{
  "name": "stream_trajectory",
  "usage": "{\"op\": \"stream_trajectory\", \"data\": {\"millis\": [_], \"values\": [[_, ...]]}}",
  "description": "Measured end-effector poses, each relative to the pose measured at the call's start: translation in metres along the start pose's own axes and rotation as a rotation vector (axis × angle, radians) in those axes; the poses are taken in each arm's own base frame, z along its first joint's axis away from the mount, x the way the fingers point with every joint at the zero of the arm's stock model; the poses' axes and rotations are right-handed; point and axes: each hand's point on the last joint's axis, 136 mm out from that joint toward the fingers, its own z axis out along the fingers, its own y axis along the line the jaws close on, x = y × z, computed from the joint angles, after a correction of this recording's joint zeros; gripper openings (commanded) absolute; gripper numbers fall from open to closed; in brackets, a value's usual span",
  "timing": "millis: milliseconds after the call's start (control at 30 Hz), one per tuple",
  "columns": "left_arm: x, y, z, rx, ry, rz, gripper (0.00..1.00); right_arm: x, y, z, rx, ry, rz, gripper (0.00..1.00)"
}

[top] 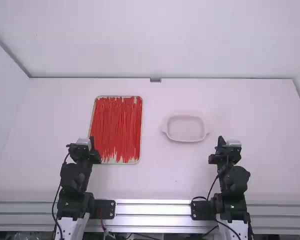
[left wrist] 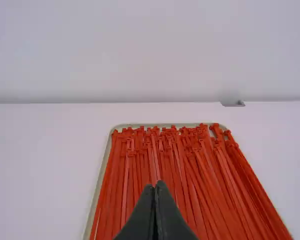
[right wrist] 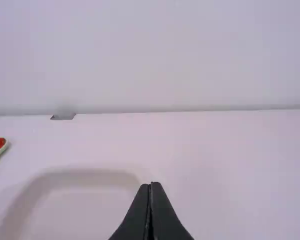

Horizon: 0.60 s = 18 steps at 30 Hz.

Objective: Fasten the cable tie

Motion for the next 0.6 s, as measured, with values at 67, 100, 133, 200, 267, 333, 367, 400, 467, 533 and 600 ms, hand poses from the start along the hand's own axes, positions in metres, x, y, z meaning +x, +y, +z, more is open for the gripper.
{"op": "stream_trajectory", "data": {"millis": [67,100,133,200,267,333,367,400,467,533,600], "values": [[0.0,0.0,0.0,0.0,-0.001,0.0,0.01,0.0,0.0,0.0,0.002,0.0,0.002,0.01],[0.0,0.0,0.0,0.0,0.0,0.001,0.01,0.0,0.0,0.0,0.001,-0.001,-0.002,0.01],[0.0,0.0,0.0,0.0,0.0,0.0,0.01,0.0,0.0,0.0,-0.001,0.0,0.002,0.01],[0.0,0.0,0.0,0.0,0.001,0.0,0.02,0.0,0.0,0.0,0.0,0.0,0.002,0.02],[0.002,0.0,0.001,0.0,0.011,0.0,0.04,0.0,0.0,0.0,-0.002,0.002,0.002,0.04],[0.005,0.0,0.001,0.0,0.026,-0.002,0.05,0.002,0.0,0.001,-0.002,0.01,0.002,0.05],[0.007,0.0,0.001,0.0,0.035,-0.003,0.06,0.003,0.0,0.001,-0.003,0.016,0.005,0.06],[0.007,0.0,0.001,0.001,0.041,-0.003,0.06,0.005,0.001,0.001,-0.004,0.023,0.007,0.06],[0.011,0.0,0.001,0.001,0.076,-0.004,0.09,0.01,0.001,0.002,-0.004,0.045,0.007,0.09],[0.011,-0.001,0.002,0.004,0.092,-0.005,0.11,0.013,0.002,0.003,-0.01,0.067,0.007,0.11],[0.008,-0.001,0.002,0.004,0.11,-0.008,0.14,0.015,0.004,0.003,-0.019,0.093,0.012,0.14]]}}
